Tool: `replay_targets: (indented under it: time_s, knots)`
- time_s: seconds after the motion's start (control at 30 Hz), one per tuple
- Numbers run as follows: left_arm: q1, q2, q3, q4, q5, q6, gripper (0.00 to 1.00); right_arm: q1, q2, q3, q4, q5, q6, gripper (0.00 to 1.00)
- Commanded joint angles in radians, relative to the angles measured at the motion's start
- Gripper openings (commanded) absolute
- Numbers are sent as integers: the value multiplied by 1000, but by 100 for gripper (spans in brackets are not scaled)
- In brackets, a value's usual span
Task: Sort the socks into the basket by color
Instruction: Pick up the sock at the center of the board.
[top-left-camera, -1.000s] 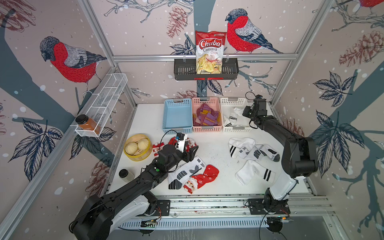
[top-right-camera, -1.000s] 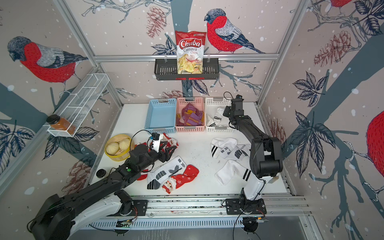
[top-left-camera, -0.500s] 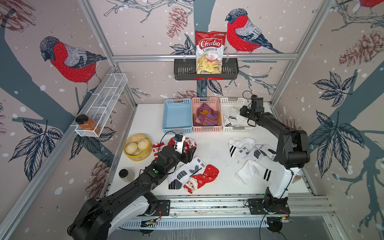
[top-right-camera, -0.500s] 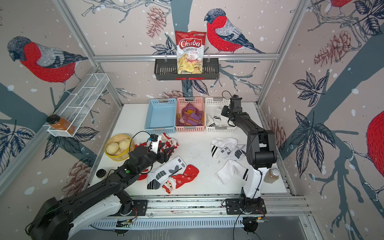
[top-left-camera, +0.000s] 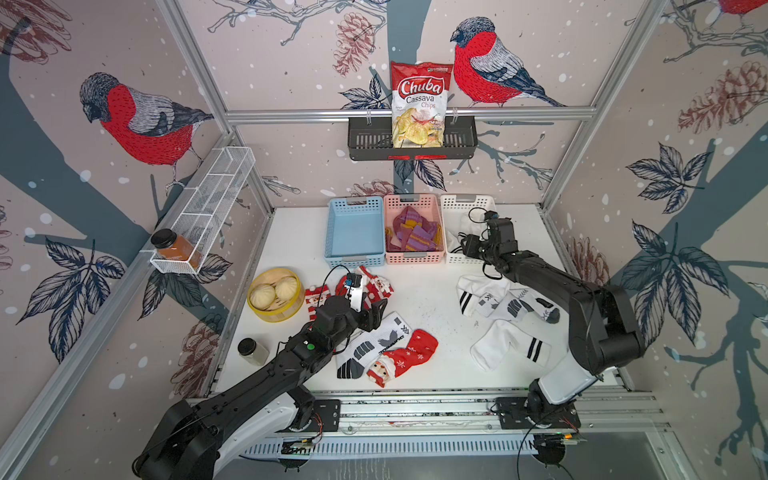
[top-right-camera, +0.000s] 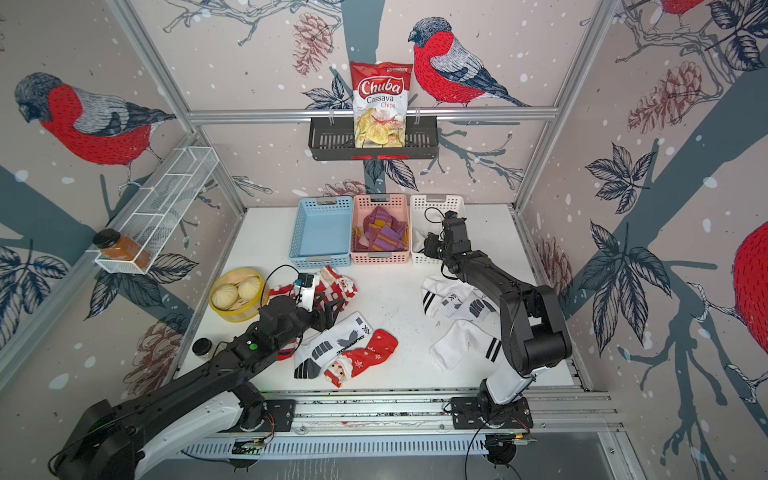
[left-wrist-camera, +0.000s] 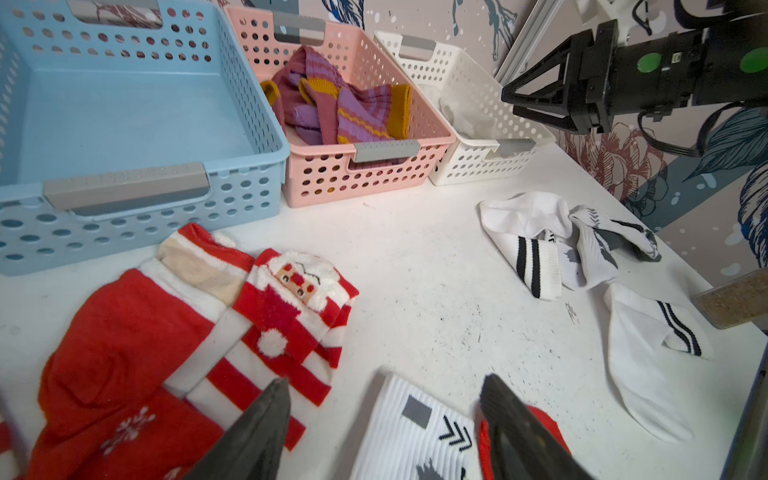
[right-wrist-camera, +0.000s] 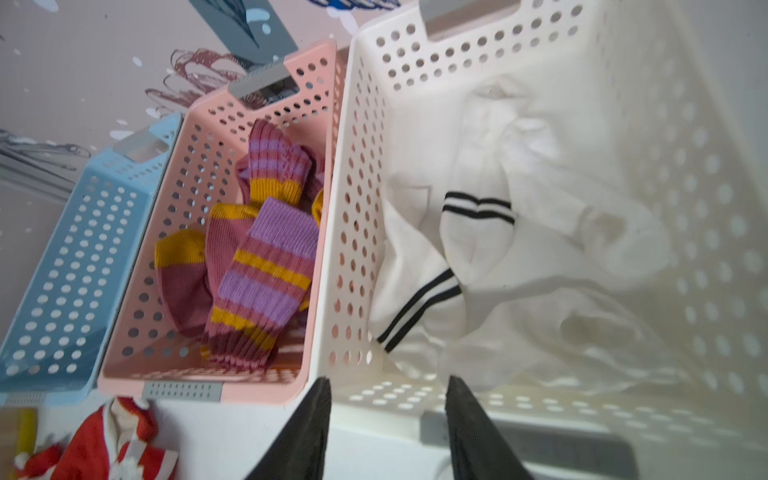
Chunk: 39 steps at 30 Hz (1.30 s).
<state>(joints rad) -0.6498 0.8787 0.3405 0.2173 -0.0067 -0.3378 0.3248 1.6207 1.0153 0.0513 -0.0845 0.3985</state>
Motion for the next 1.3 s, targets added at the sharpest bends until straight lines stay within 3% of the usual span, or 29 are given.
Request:
replay_targets:
  time_s: [0.0,0.17,0.4,0.53,0.93,1.07,1.27]
  knots:
    - [1,-21,-11,-51,-28,-22,73,42,-45,-51,71,19,39,48]
    - [2,-26,-15,-67,-68,-35,74,131,-124,-129,75,64,66,51]
    - [6,96,23,-56,-172,-50,75,187,-263,-282,115,65,122,53]
    - [36,168,43,-4,-147,-43,75,191,-326,-342,113,73,125,54]
    - [130,315,97,15,-145,-51,73,191,-401,-369,88,89,117,57]
    - [161,317,85,-5,-215,-101,74,192,-397,-371,88,86,116,57]
    - [264,326,42,-3,-231,-179,76,192,-401,-380,91,83,117,57]
